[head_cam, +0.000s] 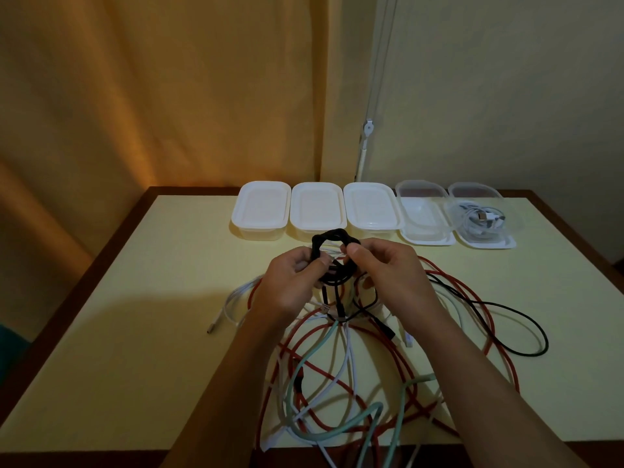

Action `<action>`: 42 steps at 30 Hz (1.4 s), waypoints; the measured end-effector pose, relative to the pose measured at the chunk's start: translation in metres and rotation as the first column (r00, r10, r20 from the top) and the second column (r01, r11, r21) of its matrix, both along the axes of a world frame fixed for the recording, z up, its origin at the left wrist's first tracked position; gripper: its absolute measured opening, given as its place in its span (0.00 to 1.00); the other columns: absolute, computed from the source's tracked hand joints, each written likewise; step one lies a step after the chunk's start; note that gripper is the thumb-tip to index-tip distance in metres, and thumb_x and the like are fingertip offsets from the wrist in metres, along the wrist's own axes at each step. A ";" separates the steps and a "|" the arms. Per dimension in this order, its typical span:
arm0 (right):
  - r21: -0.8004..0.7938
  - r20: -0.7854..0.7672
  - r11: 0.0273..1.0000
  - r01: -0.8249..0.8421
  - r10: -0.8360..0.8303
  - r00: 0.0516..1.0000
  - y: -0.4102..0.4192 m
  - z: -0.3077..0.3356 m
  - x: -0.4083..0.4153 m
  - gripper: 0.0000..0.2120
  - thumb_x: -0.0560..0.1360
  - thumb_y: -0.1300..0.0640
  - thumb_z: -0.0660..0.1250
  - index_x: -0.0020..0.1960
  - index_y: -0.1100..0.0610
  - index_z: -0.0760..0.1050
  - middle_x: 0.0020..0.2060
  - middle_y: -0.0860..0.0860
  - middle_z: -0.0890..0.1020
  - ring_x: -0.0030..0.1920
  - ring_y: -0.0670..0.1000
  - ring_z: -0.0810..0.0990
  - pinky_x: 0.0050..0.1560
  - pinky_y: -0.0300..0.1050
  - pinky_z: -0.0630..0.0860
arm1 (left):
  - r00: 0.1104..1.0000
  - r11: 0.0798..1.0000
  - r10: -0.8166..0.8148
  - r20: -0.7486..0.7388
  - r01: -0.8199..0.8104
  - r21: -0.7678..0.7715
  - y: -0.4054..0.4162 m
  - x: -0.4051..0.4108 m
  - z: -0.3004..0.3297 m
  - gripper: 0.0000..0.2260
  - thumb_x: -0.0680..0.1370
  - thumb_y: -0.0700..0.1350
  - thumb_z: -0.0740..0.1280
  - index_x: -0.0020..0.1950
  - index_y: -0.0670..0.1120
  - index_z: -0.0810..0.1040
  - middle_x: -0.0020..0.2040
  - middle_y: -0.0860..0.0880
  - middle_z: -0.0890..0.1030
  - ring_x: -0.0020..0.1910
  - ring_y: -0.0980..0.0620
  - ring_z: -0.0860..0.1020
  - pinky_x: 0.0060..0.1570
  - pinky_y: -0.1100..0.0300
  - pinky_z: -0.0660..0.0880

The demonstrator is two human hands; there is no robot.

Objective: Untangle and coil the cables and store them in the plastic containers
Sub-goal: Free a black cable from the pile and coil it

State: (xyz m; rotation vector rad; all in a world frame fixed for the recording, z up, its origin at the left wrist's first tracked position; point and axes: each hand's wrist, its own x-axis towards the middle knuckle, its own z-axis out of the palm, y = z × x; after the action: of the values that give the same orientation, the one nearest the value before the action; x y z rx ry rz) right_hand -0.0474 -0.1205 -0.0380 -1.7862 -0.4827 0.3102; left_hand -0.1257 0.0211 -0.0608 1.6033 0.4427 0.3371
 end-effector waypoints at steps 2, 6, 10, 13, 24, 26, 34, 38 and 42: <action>0.020 -0.006 1.000 0.022 -0.022 1.000 0.000 -0.001 0.001 0.09 0.80 0.51 0.67 0.48 0.52 0.85 0.39 0.47 0.86 0.38 0.40 0.81 0.43 0.39 0.74 | 1.000 0.998 -0.020 0.007 0.020 -0.052 0.001 0.000 -0.001 0.06 0.81 0.45 0.66 0.50 0.47 0.83 0.40 0.50 0.84 0.36 0.55 0.77 0.34 0.60 0.71; 0.025 -0.036 0.999 0.042 -0.041 0.999 -0.001 -0.004 0.003 0.08 0.79 0.50 0.69 0.49 0.52 0.85 0.41 0.47 0.87 0.43 0.43 0.84 0.48 0.47 0.80 | 0.998 0.984 -0.039 0.050 0.047 -0.170 -0.003 0.000 -0.002 0.08 0.81 0.43 0.65 0.54 0.44 0.82 0.47 0.45 0.86 0.44 0.48 0.83 0.40 0.56 0.77; 0.025 -0.094 0.999 0.047 -0.044 0.995 -0.002 -0.008 0.004 0.06 0.76 0.54 0.73 0.53 0.53 0.84 0.42 0.48 0.88 0.45 0.47 0.86 0.54 0.53 0.83 | 0.995 0.973 -0.010 0.097 0.032 -0.228 -0.006 0.001 -0.003 0.06 0.81 0.41 0.65 0.52 0.45 0.83 0.47 0.45 0.86 0.48 0.49 0.85 0.44 0.59 0.80; 0.047 -0.113 0.994 0.095 -0.089 0.990 -0.003 -0.009 0.003 0.04 0.76 0.58 0.74 0.50 0.53 0.84 0.40 0.49 0.88 0.43 0.48 0.87 0.51 0.51 0.83 | 0.993 0.977 -0.024 0.112 0.047 -0.206 -0.010 0.003 -0.004 0.07 0.81 0.42 0.66 0.54 0.45 0.82 0.49 0.44 0.86 0.49 0.48 0.85 0.47 0.58 0.81; 0.174 -0.186 0.919 0.353 -0.321 0.929 -0.031 -0.008 0.025 0.09 0.75 0.62 0.74 0.55 0.55 0.84 0.41 0.50 0.88 0.43 0.48 0.87 0.47 0.40 0.81 | 0.995 0.976 0.087 0.042 -0.093 0.198 -0.024 0.022 -0.019 0.11 0.83 0.45 0.60 0.59 0.52 0.81 0.52 0.55 0.82 0.51 0.61 0.79 0.50 0.64 0.74; 0.170 -0.170 0.902 0.397 -0.370 0.914 -0.038 -0.006 0.038 0.12 0.75 0.61 0.74 0.58 0.55 0.83 0.42 0.51 0.88 0.43 0.49 0.87 0.51 0.46 0.82 | 0.996 0.937 0.080 0.041 -0.090 0.338 -0.031 0.025 -0.022 0.11 0.82 0.44 0.62 0.60 0.53 0.80 0.55 0.58 0.80 0.56 0.60 0.77 0.55 0.63 0.73; 0.036 0.085 0.857 0.514 -0.515 0.853 -0.052 0.024 0.126 0.15 0.73 0.59 0.76 0.57 0.59 0.79 0.41 0.54 0.85 0.34 0.49 0.84 0.46 0.49 0.84 | 0.972 0.579 0.022 -0.233 0.178 0.796 -0.039 0.046 -0.047 0.23 0.81 0.58 0.50 0.76 0.58 0.62 0.77 0.53 0.63 0.78 0.50 0.54 0.77 0.49 0.50; -0.064 0.110 0.846 0.530 -0.522 0.846 -0.050 0.025 0.170 0.23 0.61 0.53 0.83 0.52 0.59 0.80 0.41 0.56 0.85 0.39 0.55 0.86 0.45 0.52 0.83 | 0.935 0.508 0.029 -0.352 0.290 0.811 -0.041 0.052 -0.055 0.26 0.80 0.60 0.45 0.79 0.57 0.57 0.80 0.53 0.56 0.79 0.50 0.47 0.77 0.48 0.44; -0.126 0.153 0.825 0.551 -0.532 0.833 -0.042 0.011 0.201 0.14 0.64 0.58 0.82 0.44 0.59 0.80 0.41 0.58 0.85 0.45 0.59 0.86 0.48 0.55 0.83 | 0.937 0.501 0.025 -0.349 0.291 0.815 -0.041 0.053 -0.056 0.23 0.83 0.57 0.51 0.78 0.57 0.58 0.80 0.52 0.54 0.80 0.50 0.44 0.77 0.46 0.43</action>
State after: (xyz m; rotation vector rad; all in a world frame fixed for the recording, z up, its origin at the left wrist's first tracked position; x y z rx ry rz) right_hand 0.1540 -0.1627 -0.0273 -2.0260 -0.0045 -0.1584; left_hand -0.0726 -0.0197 -0.1171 2.7182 0.4023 0.1639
